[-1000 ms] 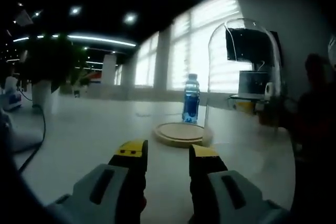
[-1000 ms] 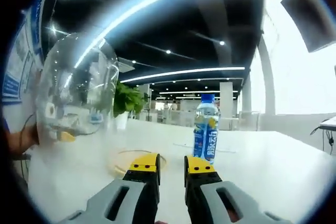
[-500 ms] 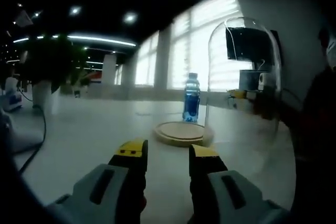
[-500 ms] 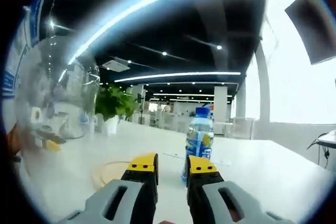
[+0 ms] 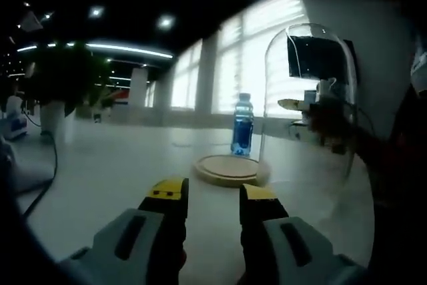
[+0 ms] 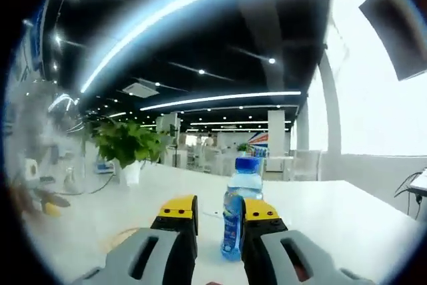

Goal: Open the cover put in the Mizone put the cover back on

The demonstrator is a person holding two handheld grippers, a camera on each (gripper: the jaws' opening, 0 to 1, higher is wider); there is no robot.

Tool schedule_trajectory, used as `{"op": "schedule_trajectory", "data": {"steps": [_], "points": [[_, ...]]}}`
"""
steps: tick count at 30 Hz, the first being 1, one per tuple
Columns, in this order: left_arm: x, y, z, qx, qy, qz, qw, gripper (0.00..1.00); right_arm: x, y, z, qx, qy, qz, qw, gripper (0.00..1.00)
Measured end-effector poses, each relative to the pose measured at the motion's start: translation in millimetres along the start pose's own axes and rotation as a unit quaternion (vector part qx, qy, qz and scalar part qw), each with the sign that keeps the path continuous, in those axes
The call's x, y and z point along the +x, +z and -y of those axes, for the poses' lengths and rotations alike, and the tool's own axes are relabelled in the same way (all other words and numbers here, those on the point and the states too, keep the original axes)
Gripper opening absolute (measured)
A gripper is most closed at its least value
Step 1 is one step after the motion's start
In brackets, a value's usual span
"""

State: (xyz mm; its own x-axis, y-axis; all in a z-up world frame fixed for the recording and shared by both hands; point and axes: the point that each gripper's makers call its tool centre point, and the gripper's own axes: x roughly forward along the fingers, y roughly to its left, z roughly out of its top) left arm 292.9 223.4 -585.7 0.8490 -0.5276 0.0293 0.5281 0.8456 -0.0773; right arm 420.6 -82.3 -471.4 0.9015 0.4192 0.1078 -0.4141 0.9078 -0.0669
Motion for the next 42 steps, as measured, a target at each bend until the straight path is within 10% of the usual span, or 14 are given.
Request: {"op": "schedule_trajectory", "data": {"steps": [17,42], "points": [[0.2,-1.8,1.3,0.006,0.006,-0.006,0.9999,0.22,56.4,35.2,41.8,0.05,-0.027,0.007,0.9984,0.23],[-0.6,-2.4,3.1,0.013,0.004,-0.006,0.9999,0.22,118.1,18.9,43.1,0.036,-0.018,-0.011,0.9991,0.31]]}}
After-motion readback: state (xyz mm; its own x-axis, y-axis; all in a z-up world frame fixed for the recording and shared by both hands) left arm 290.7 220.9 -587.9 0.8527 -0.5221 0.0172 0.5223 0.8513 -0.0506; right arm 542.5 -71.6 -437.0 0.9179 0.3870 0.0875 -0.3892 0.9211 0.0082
